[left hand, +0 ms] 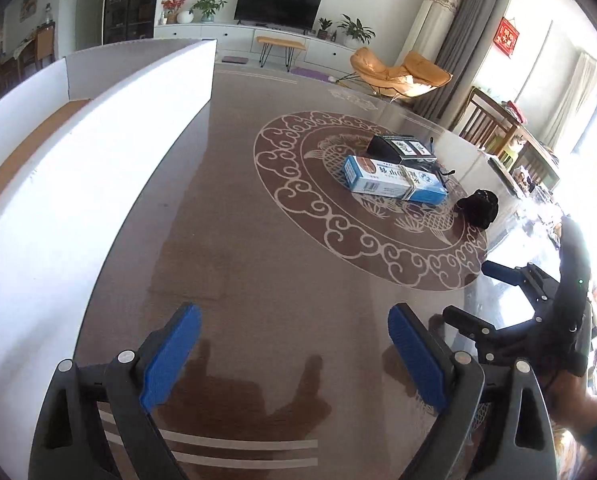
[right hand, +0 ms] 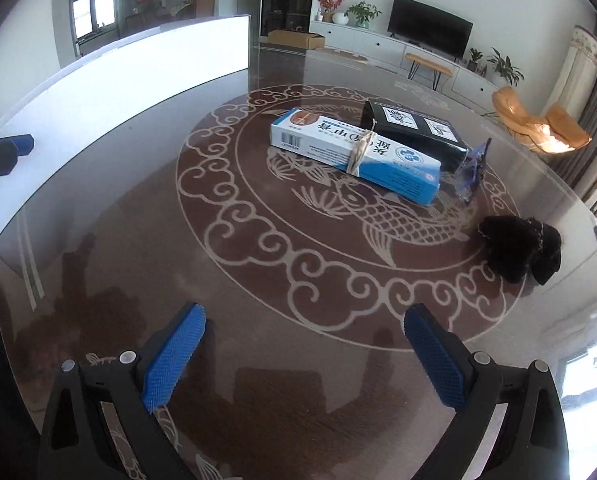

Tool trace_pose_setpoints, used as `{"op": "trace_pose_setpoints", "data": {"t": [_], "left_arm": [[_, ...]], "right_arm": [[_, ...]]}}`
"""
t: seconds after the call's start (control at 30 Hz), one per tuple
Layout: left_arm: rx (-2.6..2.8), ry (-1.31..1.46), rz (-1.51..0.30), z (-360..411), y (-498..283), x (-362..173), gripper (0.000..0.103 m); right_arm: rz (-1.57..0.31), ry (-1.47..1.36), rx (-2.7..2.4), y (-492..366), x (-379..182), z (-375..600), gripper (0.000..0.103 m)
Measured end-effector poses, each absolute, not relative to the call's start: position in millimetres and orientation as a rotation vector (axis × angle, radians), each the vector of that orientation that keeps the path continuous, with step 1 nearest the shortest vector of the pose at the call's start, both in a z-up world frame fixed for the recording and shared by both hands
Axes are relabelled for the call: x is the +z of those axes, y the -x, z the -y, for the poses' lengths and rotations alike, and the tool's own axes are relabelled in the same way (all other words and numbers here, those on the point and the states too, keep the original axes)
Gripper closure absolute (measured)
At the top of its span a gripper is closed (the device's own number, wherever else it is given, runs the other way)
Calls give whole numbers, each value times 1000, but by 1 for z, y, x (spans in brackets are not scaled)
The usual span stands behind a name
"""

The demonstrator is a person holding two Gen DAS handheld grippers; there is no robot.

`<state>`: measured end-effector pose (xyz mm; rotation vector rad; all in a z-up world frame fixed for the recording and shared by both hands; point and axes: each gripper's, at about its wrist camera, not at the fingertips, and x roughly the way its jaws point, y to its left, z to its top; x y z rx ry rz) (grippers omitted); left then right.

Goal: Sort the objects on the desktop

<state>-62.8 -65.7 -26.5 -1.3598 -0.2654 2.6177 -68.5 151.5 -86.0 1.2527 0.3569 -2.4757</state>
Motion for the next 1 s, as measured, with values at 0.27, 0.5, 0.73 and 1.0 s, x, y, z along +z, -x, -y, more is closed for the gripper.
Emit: {"op": "trace_pose_setpoints", "data": {"t": [0.27, 0.5, 0.73, 1.0], "left_arm": [[2717, 1339, 135, 29, 91, -55, 6], [2687, 1347, 20, 21, 92, -56, 0], [2696, 1382, -80, 11, 96, -60, 0], [2696, 1382, -80, 11, 95, -60, 0]], "right_arm": [[-241, -1290, -2515, 74, -87, -161, 0], [-242, -1289, -2516, 74, -88, -161, 0], [-242, -1289, -2516, 74, -88, -161, 0], [-242, -1289, -2516, 74, -88, -161, 0]]}}
